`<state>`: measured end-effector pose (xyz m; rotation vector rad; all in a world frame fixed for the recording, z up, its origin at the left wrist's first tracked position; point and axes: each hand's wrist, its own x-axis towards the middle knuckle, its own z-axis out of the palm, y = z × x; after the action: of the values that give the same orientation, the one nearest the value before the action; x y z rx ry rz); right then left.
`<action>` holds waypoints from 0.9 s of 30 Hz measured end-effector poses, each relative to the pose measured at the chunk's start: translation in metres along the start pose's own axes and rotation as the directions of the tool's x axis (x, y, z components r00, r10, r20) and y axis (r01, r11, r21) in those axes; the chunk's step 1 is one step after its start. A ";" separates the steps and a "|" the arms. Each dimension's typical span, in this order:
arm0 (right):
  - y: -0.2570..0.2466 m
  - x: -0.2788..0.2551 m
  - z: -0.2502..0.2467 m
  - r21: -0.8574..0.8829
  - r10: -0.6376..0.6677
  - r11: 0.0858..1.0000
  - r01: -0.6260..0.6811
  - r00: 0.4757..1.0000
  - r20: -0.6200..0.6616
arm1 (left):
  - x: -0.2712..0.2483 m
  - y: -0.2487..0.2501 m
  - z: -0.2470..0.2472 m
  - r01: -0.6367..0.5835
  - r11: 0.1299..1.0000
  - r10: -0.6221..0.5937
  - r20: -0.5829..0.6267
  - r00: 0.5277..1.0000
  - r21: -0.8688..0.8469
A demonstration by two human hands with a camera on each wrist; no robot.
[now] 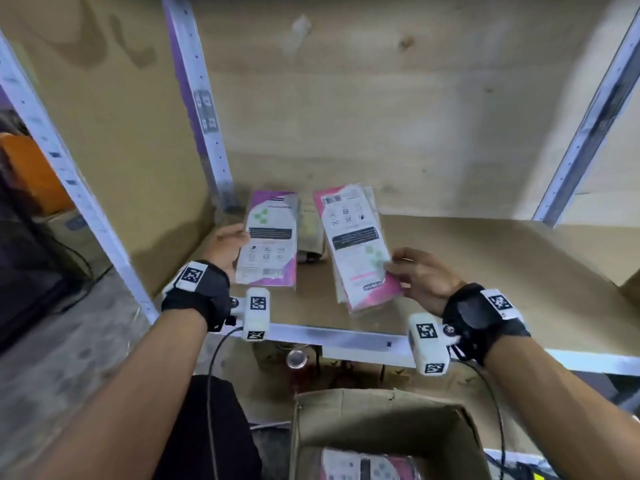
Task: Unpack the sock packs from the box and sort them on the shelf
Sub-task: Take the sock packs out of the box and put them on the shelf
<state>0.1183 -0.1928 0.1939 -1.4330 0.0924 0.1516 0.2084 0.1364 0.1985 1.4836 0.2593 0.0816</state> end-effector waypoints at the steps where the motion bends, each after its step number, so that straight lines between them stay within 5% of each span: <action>1: -0.001 0.016 0.009 0.016 0.019 1.000 -0.019 1.000 -0.015 | 0.013 -0.002 -0.002 0.006 1.000 -0.006 -0.028 1.000 -0.003; 6: 0.000 0.096 0.047 0.017 0.105 0.994 -0.104 0.992 -0.066 | 0.081 -0.005 -0.008 0.049 0.991 -0.036 -0.112 0.993 0.121; 15: 0.014 0.199 0.087 -0.157 0.160 0.970 -0.185 0.974 -0.159 | 0.165 -0.010 -0.009 0.095 0.906 -0.064 -0.088 0.994 0.412; 23: 0.015 0.198 0.105 -0.442 -0.034 0.895 -0.055 0.981 -0.190 | 0.130 -0.002 0.011 -0.032 0.759 0.005 0.044 0.999 0.650; 27: 0.000 0.152 0.091 -0.511 -0.033 0.859 -0.035 0.992 -0.124 | 0.078 0.014 0.008 -0.225 0.574 0.217 0.119 0.969 0.787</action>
<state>0.2661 -0.0949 0.1829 -1.9804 0.1681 0.0863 0.2872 0.1462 0.2033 2.4328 0.0870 0.1770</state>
